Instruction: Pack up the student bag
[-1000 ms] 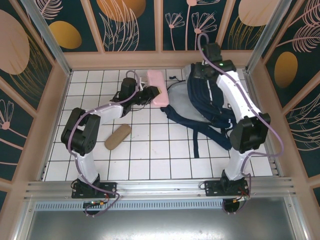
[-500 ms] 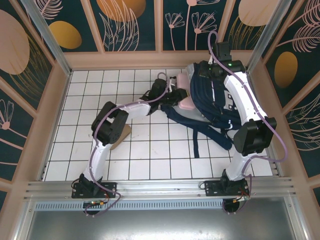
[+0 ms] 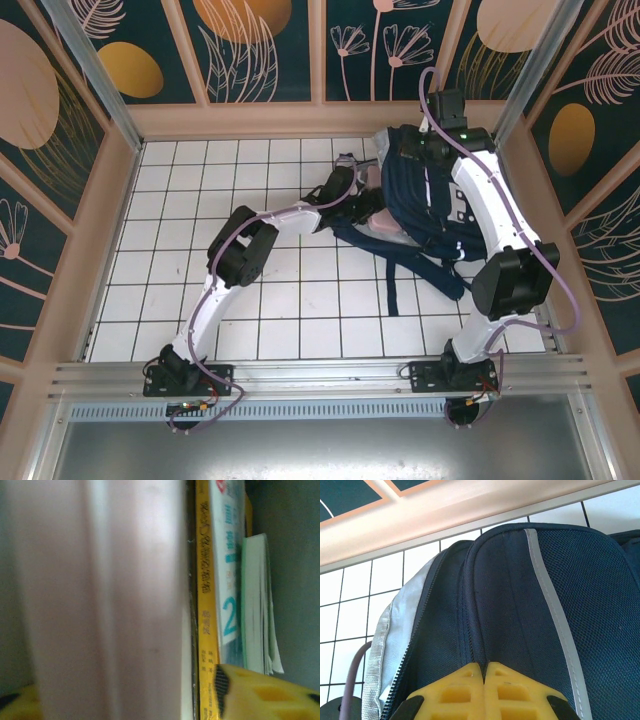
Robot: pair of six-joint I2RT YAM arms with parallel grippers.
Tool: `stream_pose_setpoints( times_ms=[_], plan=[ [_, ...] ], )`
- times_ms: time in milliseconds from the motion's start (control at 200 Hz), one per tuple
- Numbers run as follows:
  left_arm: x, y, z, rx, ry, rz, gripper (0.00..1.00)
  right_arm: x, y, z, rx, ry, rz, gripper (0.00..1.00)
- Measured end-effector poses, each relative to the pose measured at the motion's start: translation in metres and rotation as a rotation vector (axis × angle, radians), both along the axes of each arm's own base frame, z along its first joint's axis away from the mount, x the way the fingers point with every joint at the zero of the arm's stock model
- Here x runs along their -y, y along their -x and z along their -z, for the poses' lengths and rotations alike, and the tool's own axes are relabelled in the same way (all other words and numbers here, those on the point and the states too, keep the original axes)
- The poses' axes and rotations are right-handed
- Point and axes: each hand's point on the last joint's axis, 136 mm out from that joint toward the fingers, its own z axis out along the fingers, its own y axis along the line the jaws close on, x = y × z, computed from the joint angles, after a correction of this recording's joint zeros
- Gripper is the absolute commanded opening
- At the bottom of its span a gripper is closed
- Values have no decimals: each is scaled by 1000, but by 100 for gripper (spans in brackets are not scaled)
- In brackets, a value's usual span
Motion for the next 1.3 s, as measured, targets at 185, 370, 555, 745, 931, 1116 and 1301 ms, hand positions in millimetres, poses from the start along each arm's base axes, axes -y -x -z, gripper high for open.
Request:
stream_pose_setpoints(
  times_ms=[185,370,555,745,931,1116,1301],
  plan=[
    [-3,1,-10,26,-38,-8,88,-1,-2,1,4,-13,1,0],
    [-20,-1,-18,34,-139,-52,90,0,-3,3,8,-19,0,0],
    [-40,-2,-35,71,-233,-97,89,0,-3,4,10,-25,0,0],
    [-71,-1,-66,125,-284,-153,88,-5,-2,9,6,-43,-19,0],
    [-139,6,-75,157,-375,-221,86,-11,1,14,11,-68,-32,0],
    [-229,24,-60,174,-560,-279,91,-28,7,26,-1,-70,-65,0],
    [-283,58,-44,196,-773,-222,99,-36,10,29,-8,-70,-80,0]
  ],
)
